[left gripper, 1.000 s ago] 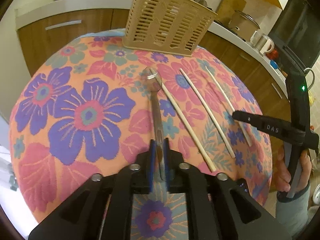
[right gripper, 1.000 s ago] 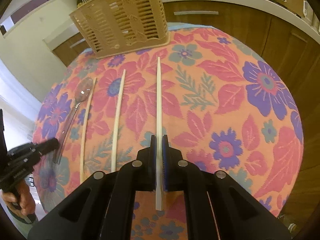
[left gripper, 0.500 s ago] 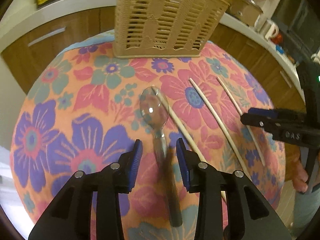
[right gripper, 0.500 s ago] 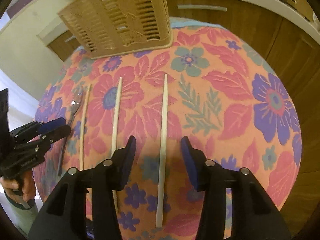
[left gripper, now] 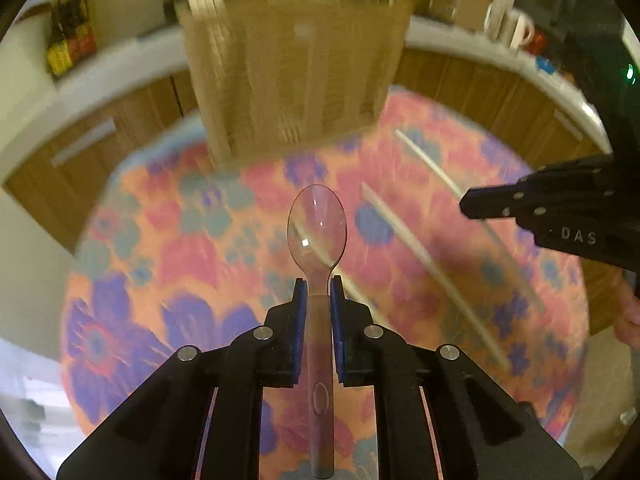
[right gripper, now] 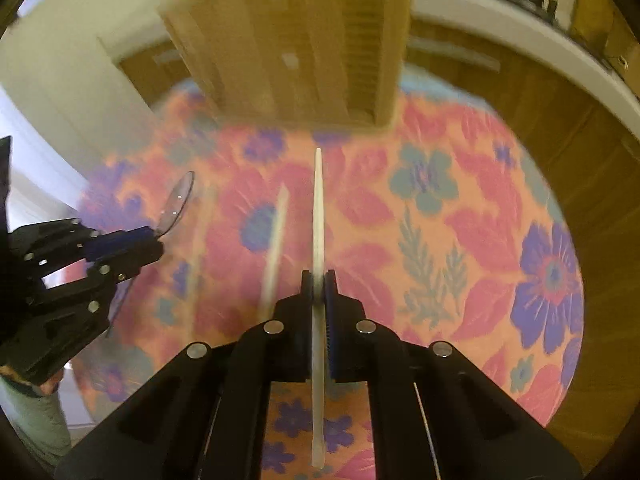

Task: Organize utensils
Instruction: 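Lift spoon and chopstick with both tools and drop them into the caddy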

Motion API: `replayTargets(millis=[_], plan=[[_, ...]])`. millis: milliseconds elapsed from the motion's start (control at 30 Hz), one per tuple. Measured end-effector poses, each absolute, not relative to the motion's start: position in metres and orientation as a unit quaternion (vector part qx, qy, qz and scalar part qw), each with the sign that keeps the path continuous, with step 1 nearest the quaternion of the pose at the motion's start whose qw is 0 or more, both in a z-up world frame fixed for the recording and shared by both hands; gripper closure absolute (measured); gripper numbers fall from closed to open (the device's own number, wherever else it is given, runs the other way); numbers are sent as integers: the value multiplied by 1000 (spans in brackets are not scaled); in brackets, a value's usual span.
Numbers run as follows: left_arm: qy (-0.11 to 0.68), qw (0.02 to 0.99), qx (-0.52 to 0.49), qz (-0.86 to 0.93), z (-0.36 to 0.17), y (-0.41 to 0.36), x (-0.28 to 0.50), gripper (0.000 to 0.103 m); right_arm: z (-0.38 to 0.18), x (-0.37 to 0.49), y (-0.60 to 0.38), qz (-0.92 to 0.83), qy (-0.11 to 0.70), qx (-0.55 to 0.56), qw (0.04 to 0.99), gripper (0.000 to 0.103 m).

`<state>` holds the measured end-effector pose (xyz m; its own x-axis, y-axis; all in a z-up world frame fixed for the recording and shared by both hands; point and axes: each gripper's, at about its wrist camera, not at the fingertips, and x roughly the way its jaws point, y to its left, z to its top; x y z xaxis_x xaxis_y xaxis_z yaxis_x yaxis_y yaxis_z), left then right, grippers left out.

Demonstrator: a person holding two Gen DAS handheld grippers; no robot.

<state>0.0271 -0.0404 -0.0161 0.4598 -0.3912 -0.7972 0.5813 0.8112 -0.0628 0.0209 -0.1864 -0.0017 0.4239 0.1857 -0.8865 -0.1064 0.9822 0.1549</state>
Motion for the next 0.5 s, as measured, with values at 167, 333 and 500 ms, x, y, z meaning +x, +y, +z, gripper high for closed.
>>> replayTargets(millis=[167,333,500], plan=[[344,882,45,-318,57,-22,36,93,60,23,-190,119,446,50,886,99],[242,916,-3,-321,125,-21,54,93,118,38,-194,122,358,48,924,99],[194,927,-38,-319,154,-32,89,93,157,64,-202,88,279,39,956,99]])
